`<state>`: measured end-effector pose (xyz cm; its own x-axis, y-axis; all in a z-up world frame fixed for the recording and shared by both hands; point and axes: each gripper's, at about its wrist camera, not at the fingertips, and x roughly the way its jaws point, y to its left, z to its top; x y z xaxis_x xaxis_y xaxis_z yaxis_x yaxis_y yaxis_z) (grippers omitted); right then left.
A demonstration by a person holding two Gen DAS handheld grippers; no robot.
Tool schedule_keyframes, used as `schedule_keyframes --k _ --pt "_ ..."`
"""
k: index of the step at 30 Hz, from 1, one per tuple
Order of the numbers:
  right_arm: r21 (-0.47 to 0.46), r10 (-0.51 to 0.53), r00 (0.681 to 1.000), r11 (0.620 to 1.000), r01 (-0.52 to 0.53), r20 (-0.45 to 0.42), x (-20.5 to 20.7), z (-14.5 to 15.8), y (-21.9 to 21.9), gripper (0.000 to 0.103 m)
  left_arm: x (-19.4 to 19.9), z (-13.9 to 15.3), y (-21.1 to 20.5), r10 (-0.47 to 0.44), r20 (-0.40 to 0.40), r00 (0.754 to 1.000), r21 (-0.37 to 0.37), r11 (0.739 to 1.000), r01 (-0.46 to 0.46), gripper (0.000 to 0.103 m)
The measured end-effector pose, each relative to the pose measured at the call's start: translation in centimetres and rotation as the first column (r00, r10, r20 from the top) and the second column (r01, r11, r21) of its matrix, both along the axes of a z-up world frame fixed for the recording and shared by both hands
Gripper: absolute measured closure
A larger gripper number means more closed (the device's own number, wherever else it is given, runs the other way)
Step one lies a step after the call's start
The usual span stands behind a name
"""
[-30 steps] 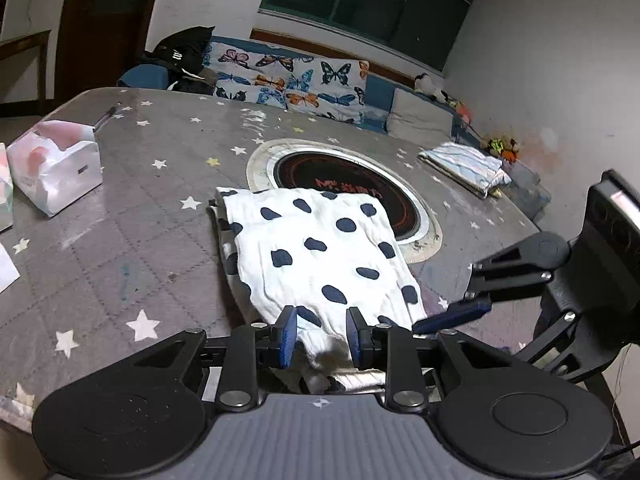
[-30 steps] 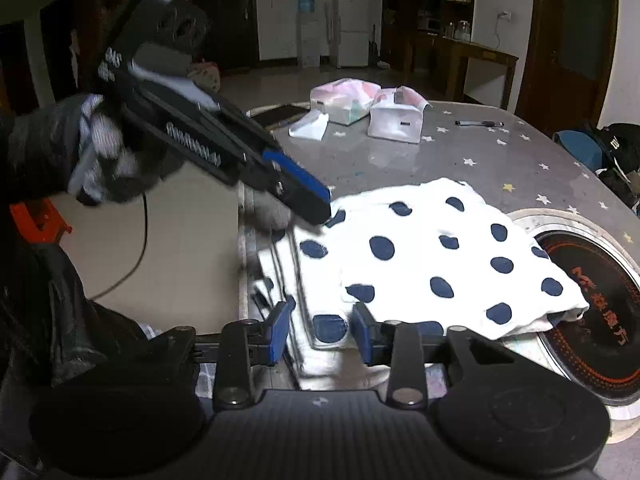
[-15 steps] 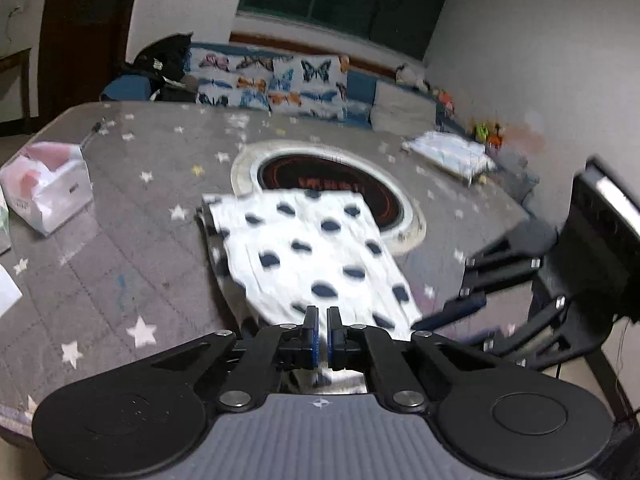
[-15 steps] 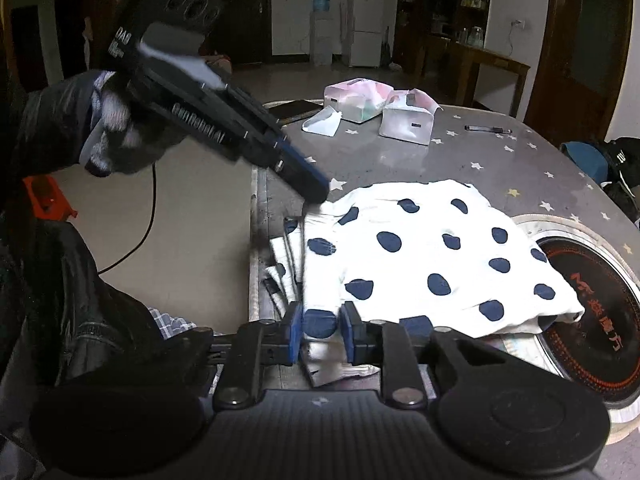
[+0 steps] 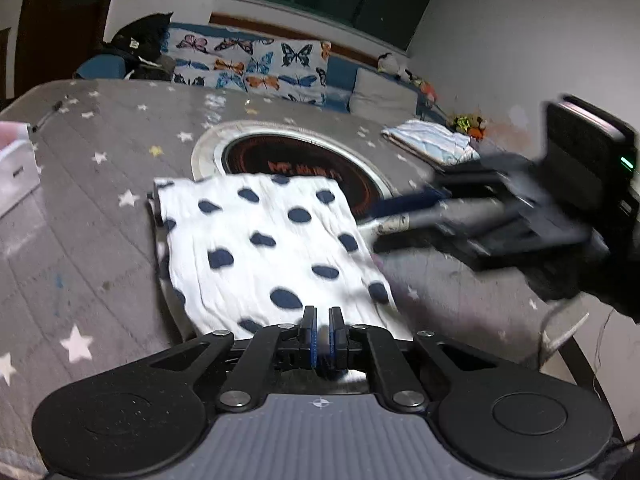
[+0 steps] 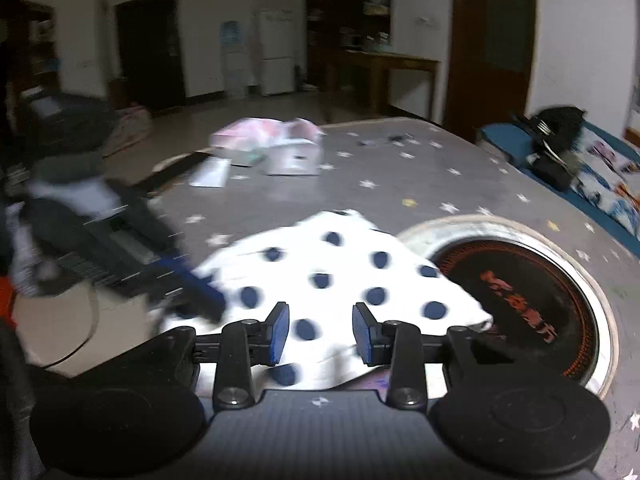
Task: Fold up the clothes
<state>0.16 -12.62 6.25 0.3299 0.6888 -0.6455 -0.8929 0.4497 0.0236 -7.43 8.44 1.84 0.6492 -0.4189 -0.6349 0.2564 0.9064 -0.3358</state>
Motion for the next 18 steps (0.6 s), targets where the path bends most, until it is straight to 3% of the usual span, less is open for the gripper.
schedule_keyframes --k 10,14,18 --pt "-0.046 -0.087 0.995 0.995 0.085 -0.042 6.2 -3.9 2.9 0.068 -0.6 -0.6 0.1 0.016 -0.031 0.999 -0.026 1.000 -0.016 0.093" --pt "-0.063 -0.151 0.987 0.987 0.147 -0.058 8.3 -5.2 2.8 0.067 -1.3 -0.1 0.2 0.019 -0.019 1.000 -0.029 0.999 -0.020 0.085" --pt "-0.040 -0.181 0.982 0.983 0.179 -0.061 9.6 -5.0 2.5 0.056 -2.4 0.8 0.3 0.024 0.010 1.000 -0.021 0.999 -0.024 0.067"
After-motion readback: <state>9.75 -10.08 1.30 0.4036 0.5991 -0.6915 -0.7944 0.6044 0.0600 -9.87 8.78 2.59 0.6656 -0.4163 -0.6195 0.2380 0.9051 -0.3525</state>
